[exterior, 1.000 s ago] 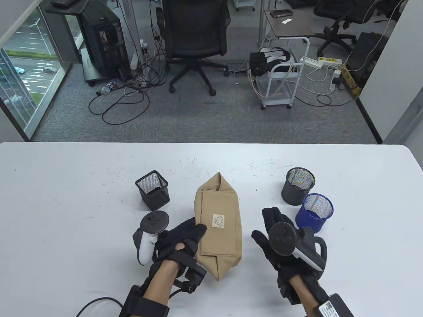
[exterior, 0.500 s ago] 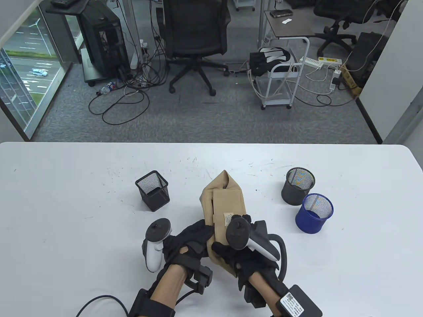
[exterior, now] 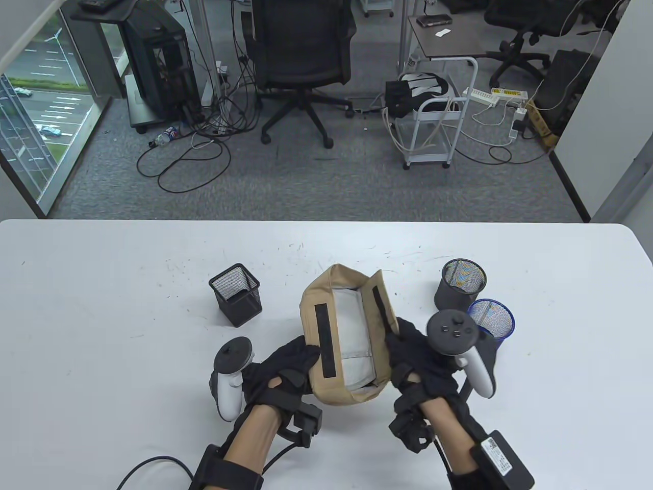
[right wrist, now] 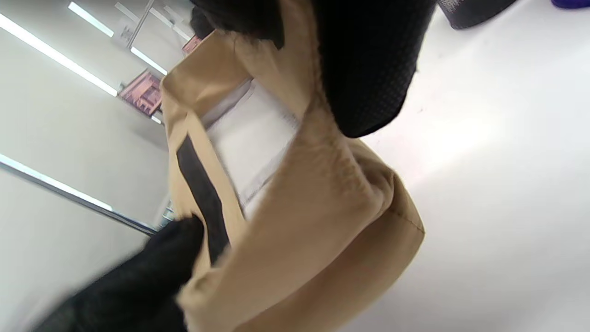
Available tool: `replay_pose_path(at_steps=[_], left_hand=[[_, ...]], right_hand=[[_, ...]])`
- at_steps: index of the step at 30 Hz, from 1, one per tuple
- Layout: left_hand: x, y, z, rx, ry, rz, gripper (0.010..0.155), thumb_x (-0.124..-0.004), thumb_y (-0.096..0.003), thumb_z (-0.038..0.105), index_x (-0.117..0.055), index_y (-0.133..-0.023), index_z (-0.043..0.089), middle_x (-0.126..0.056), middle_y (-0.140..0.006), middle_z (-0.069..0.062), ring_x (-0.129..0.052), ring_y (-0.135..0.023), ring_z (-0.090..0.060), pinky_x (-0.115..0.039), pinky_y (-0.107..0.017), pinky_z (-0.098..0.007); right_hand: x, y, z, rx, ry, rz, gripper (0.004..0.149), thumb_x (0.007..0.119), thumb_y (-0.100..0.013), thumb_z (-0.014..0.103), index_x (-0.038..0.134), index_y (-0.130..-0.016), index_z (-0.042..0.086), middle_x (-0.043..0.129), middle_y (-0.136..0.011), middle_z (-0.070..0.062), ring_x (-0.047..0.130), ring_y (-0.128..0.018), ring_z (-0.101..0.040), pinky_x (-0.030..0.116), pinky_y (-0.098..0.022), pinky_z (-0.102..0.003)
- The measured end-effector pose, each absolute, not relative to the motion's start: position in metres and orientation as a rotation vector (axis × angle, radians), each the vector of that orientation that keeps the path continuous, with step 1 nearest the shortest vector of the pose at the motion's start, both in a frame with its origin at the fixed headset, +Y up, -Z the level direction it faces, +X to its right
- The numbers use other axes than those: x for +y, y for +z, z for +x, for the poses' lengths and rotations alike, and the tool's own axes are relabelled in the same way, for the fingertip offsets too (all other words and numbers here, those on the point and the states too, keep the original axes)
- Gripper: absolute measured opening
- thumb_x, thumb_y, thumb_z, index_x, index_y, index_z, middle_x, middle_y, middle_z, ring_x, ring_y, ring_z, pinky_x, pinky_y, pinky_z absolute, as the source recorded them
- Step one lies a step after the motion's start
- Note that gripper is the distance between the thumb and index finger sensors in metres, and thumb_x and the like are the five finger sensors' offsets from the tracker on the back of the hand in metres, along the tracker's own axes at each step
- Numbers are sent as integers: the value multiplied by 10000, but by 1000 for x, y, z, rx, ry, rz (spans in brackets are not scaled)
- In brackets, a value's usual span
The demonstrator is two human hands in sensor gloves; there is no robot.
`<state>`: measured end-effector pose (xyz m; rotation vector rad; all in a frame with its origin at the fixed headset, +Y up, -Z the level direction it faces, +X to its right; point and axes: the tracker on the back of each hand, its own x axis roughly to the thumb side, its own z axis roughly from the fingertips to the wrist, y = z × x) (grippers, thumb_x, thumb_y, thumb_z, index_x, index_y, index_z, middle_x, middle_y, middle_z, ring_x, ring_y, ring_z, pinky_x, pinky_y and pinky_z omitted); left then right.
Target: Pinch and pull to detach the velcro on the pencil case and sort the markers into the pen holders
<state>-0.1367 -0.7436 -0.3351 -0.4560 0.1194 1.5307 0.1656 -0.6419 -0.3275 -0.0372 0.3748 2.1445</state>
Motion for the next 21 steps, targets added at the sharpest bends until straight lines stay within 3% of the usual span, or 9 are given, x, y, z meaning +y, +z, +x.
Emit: replay_pose_path(at_steps=[5,7,8,10,14,19,21], left_hand=[[-724,-348,-130,152,1246,-523,529,-824,-529,377,-786,-1005,149,-998,-916,-99,-1076,-731,-296,-963,-461,-408],[-703,-351,-123,195,980,-510,618,-864,-513,397,-750,-1034,84,-956,-948,-179,-1035,-752,-381,-927,-476,-469],[-687,-353,-114,176,719,-454,677,-861,-504,431,-720,-1053,61,-927,-971,-204,-1017,-770,-404,-921,-484,-481],[-664,-353,-94,120,398,-402,789,-790,-516,545,-627,-1106,48,-837,-1049,-224,-967,-847,-416,-903,-538,-483],[-649,-355,-53,131,377,-355,915,-792,-507,582,-494,-1157,13,-662,-1136,-300,-811,-949,-515,-807,-604,-566],[-675,-373,-19,177,157,-549,1188,-860,-460,593,-95,-1151,2,-218,-1204,-352,-469,-1047,-659,-643,-679,-686],[-681,-376,-18,169,203,-575,1213,-881,-464,539,-33,-1113,-36,-208,-1183,-382,-593,-1035,-617,-727,-664,-623]], right_hand=[[-655,-330,184,411,2036,-76,519,732,-539,209,639,-989,-32,857,-865,-310,1024,-622,-415,959,-310,-398],[-658,-330,184,407,2053,-92,519,732,-540,209,639,-991,-29,857,-865,-312,1023,-624,-416,958,-311,-400],[-660,-330,183,402,2069,-98,519,733,-540,209,639,-991,-28,859,-864,-312,1023,-624,-415,958,-312,-400],[-663,-331,182,397,2085,-112,520,733,-540,208,637,-993,-28,858,-865,-311,1022,-624,-418,956,-312,-402],[-668,-332,177,398,2074,-123,521,731,-540,211,637,-991,-33,857,-867,-308,1020,-628,-415,956,-313,-402],[-667,-329,173,395,2043,-106,523,731,-540,212,636,-990,-37,858,-866,-308,1021,-624,-418,954,-311,-404],[-667,-328,173,391,2053,-104,522,732,-539,209,636,-989,-38,860,-863,-310,1019,-626,-418,953,-311,-407]])
